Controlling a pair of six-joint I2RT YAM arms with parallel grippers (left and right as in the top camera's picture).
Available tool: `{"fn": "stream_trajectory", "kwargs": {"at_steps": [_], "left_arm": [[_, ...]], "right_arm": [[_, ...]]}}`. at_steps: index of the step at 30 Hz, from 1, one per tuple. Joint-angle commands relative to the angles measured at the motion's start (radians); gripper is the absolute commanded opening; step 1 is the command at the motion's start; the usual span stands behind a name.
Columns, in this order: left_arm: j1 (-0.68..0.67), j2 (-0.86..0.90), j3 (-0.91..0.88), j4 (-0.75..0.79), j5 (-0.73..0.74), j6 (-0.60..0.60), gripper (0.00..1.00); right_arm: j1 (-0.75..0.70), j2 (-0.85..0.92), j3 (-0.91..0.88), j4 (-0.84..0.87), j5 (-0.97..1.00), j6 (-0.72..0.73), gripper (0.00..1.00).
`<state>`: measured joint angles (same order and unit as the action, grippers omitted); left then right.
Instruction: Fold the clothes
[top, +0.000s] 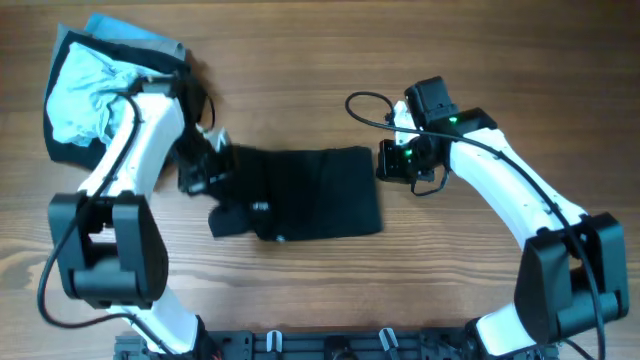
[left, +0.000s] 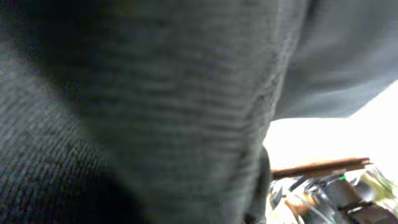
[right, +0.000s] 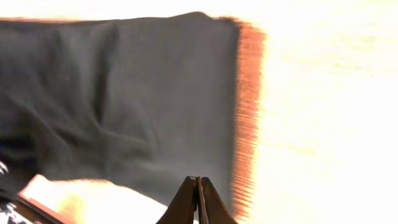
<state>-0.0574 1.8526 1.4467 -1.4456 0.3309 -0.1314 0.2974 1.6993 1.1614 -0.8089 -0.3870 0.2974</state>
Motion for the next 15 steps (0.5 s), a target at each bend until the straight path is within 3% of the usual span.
{"fn": "stream_trajectory", "kwargs": {"at_steps": [1,7,15], "left_arm": [[-0.087,-0.035,0.127,-0.005,-0.025,0.023,0.04],[-0.309,-0.023,0.134,0.135,-0.053,0.023,0.05],[-0.484,0.060,0.134,0.240,-0.097,0.023,0.07]], "right_arm": [[-0.004,-0.008,0.013,0.003,0.047,0.056,0.05],[-0.005,-0.008,0.013,0.000,0.075,0.092,0.05],[-0.047,-0.008,0.013,-0.048,0.106,0.130,0.05]]}}
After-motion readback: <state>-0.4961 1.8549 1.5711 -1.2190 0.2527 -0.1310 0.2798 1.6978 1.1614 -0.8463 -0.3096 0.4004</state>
